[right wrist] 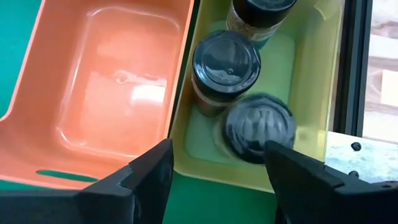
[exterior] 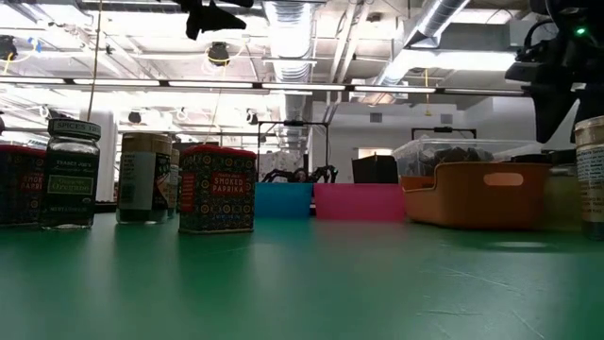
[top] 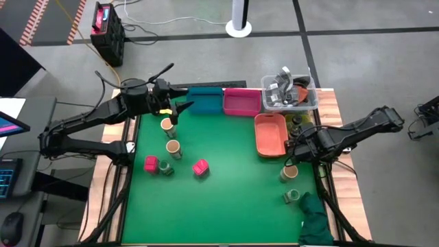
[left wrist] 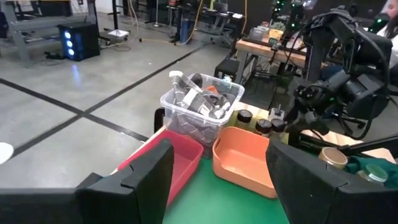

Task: Sort spices by type
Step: Put the bottom green seasoning bottle into the orange bin

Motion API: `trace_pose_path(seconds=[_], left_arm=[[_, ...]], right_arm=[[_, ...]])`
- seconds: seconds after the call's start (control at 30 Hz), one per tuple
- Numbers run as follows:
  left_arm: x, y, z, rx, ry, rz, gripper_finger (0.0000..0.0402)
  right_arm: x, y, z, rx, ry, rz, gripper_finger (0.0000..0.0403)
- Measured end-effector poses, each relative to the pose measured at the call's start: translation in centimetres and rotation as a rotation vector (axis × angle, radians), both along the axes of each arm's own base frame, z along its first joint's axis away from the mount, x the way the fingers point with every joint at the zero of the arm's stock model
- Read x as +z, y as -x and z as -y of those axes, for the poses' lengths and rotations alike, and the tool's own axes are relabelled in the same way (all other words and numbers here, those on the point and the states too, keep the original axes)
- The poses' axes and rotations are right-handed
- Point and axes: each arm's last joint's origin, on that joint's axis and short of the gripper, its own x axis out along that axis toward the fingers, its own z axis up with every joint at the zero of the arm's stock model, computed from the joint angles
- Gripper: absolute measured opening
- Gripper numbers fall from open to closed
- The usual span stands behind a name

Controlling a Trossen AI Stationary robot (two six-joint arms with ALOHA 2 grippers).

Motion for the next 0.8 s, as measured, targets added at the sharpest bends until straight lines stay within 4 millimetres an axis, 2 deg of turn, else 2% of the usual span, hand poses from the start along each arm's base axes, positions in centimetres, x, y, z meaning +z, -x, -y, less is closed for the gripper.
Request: trace_pose_path(seconds=[0.2, 0.4, 0.53, 0.67, 0.8], left_arm=[[0.0, 0.0, 0.0, 0.011, 0.001, 0.001, 0.0242], [0.0, 0.0, 0.0, 0.01, 0.054, 0.021, 0.0242], [-0.2, 0.0, 0.0, 0.005, 0.059, 0.0, 0.0242], [-0.2, 0.1, -0.1, 0.013, 0.057, 0.0, 0.0242], [-0.2, 0.3, -0.1, 0.014, 0.08, 0.01, 0.0242]], right_arm=[[0.9, 0.1, -0.1, 0.034, -0.039, 0.014, 0.0277], [5.2, -1.1, -0.6, 0.226, -0.105, 0.06, 0.0277], [7.4, -2.8, -1.3, 0.411, -0.129, 0.098, 0.0277], [7.4, -4.6, -2.2, 0.565, -0.205, 0.102, 0.0284], [6.9, -4.9, -3.1, 0.632, -0.335, 0.054, 0.0317]])
